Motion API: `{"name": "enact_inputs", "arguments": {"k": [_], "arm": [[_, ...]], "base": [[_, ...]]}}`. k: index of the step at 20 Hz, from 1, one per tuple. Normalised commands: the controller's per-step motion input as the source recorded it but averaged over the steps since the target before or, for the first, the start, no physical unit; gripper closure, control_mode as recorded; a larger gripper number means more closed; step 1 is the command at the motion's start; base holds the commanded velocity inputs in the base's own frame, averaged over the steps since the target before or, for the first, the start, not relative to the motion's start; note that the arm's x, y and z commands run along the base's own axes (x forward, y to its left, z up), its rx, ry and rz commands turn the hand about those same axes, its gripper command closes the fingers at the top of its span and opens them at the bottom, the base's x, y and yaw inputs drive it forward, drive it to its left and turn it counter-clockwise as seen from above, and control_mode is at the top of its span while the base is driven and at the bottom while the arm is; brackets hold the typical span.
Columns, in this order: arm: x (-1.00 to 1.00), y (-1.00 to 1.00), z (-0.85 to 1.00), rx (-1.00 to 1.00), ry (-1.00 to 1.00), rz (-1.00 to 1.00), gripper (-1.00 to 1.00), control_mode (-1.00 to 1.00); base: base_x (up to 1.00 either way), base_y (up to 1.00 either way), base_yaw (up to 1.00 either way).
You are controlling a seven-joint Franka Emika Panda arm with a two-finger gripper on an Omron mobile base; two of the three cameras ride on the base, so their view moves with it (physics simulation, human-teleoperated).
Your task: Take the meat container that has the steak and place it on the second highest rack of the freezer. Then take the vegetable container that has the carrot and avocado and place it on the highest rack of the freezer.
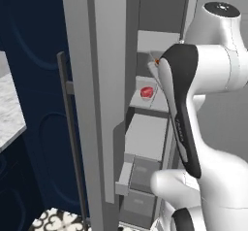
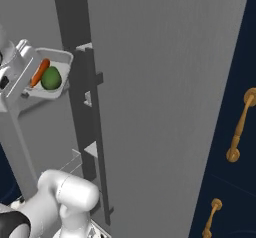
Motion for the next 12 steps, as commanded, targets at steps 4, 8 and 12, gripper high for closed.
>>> {"name": "enact_inputs", "arguments": {"k": [4, 8, 12], "arm": [[0.91, 0.00, 0.00, 0.10, -0.04, -0.15, 1.00, -1.00], [0.83, 0.00, 0.00, 0.15, -0.18, 0.00, 1.00, -1.00], [0.78, 0.00, 0.00, 0.18, -0.20, 0.03, 1.00, -1.00]], "base": [[0.00, 0.00, 0.00], [0.00, 0.00, 0.00], [0.00, 0.00, 0.00]]}}
